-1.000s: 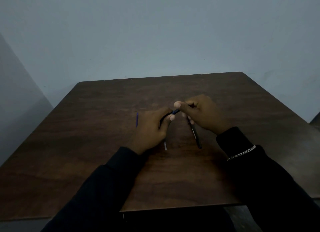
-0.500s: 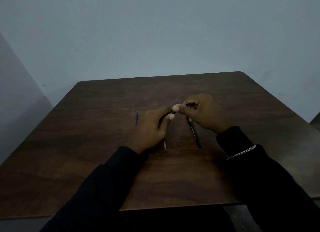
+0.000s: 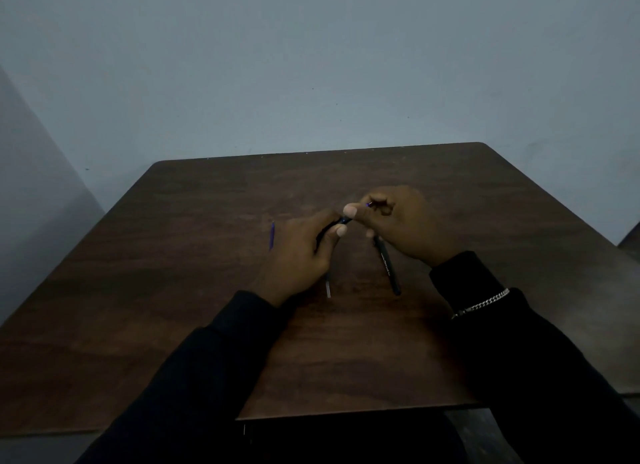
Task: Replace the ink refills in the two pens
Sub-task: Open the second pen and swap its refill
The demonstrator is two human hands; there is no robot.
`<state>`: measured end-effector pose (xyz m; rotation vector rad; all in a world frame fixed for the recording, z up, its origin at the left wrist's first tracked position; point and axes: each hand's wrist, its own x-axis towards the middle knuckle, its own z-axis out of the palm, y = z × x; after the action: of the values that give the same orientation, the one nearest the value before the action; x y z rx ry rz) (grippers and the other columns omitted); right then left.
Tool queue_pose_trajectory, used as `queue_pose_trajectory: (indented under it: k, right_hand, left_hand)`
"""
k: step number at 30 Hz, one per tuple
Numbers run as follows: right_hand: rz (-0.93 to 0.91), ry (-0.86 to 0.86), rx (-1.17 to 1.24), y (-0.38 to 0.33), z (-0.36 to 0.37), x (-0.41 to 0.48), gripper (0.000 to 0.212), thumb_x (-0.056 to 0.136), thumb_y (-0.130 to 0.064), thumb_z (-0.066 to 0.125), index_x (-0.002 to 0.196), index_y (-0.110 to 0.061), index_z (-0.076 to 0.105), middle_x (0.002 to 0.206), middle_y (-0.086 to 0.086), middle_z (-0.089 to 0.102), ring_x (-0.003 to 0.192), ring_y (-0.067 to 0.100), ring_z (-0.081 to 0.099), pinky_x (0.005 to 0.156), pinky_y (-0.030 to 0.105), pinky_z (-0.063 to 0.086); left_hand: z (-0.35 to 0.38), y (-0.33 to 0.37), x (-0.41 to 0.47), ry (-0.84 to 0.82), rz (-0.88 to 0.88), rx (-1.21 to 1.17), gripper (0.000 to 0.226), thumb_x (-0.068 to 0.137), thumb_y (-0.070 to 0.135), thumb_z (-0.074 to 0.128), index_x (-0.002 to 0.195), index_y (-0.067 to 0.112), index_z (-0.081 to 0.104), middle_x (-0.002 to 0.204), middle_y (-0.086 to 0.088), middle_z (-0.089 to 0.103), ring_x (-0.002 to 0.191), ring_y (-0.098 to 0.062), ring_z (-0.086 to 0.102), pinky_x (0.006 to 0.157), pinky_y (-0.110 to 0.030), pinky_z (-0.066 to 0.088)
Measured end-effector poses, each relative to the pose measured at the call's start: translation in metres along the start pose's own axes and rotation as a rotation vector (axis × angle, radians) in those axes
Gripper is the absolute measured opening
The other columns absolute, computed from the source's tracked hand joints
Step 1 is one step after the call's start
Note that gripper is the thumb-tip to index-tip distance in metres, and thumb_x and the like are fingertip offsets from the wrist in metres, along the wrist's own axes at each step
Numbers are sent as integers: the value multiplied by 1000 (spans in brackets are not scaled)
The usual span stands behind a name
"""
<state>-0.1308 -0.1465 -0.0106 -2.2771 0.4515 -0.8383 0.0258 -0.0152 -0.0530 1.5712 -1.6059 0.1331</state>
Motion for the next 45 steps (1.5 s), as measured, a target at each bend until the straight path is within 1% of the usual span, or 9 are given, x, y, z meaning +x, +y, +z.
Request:
queue_pose_trajectory:
  k: [4, 8, 16, 19, 25, 35, 40, 43, 45]
  right_hand:
    - [49, -44, 175, 5, -3, 3, 30, 80, -30, 86, 107, -23, 75, 85, 5, 77, 72, 17, 72, 68, 34, 60]
    - [59, -56, 187, 5, -1, 2, 13, 86, -13, 80, 98, -14, 75, 81, 13, 77, 74, 30, 75, 72, 52, 62]
    - [-29, 4, -47, -3, 0, -1, 35, 93, -43, 69, 76, -13, 70, 57, 3, 67, 50, 8, 66, 53, 24, 49]
    - [28, 9, 90, -2, 0, 1, 22, 86, -35, 79, 95, -15, 76, 61, -11, 70, 55, 1, 65, 57, 16, 50]
    - [49, -38, 147, 2, -1, -1, 9, 90, -17, 78, 98, -13, 76, 73, 8, 77, 67, 21, 75, 68, 53, 62]
    - [-83, 3, -97, 2, -1, -1, 15, 95, -27, 72, 84, -16, 74, 63, 3, 69, 57, 17, 67, 58, 33, 51]
    - [-3, 5, 83, 0, -7, 0, 15, 95, -33, 71, 90, -20, 77, 68, -4, 72, 59, 12, 70, 57, 22, 53]
    - [126, 131, 110, 7, -18, 2, 37, 100, -46, 59, 96, -14, 76, 75, -1, 72, 65, 11, 69, 61, 30, 56]
    - [186, 156, -99, 17, -26, 4, 48, 102, -45, 55, 92, -2, 72, 77, 12, 70, 67, 17, 67, 63, 33, 51]
  left_hand:
    - [1, 1, 0, 18, -24, 28, 19, 108, 24, 57, 95, 14, 68, 73, 10, 59, 63, -7, 56, 58, -27, 40]
    - [2, -2, 0, -3, -24, 34, 22, 108, 29, 54, 96, 16, 67, 73, 8, 60, 63, -9, 57, 58, -31, 44]
    - [1, -1, 0, -10, -6, 33, 21, 110, 26, 55, 111, 13, 72, 79, 6, 66, 66, -6, 58, 60, -21, 42]
    - [0, 1, 0, 2, -21, 38, 19, 109, 23, 57, 105, 11, 71, 76, 11, 60, 63, -3, 53, 60, -16, 35]
    - [1, -1, -1, -14, -16, 34, 18, 109, 26, 56, 99, 17, 68, 76, 9, 60, 64, -7, 56, 58, -28, 41]
    - [5, -4, -2, 14, 10, 66, 19, 109, 26, 56, 101, 17, 71, 77, 7, 65, 64, -6, 56, 59, -31, 43]
    - [5, -1, -1, 33, -20, 41, 22, 109, 29, 55, 94, 18, 67, 69, 9, 58, 59, -9, 55, 55, -32, 41]
    - [3, -1, 0, 43, -78, 29, 26, 110, 33, 54, 85, 26, 56, 62, 12, 48, 56, -3, 49, 55, -24, 33]
    - [3, -2, 0, 56, -98, 33, 29, 110, 32, 54, 82, 26, 54, 60, 13, 45, 56, -1, 48, 56, -17, 29]
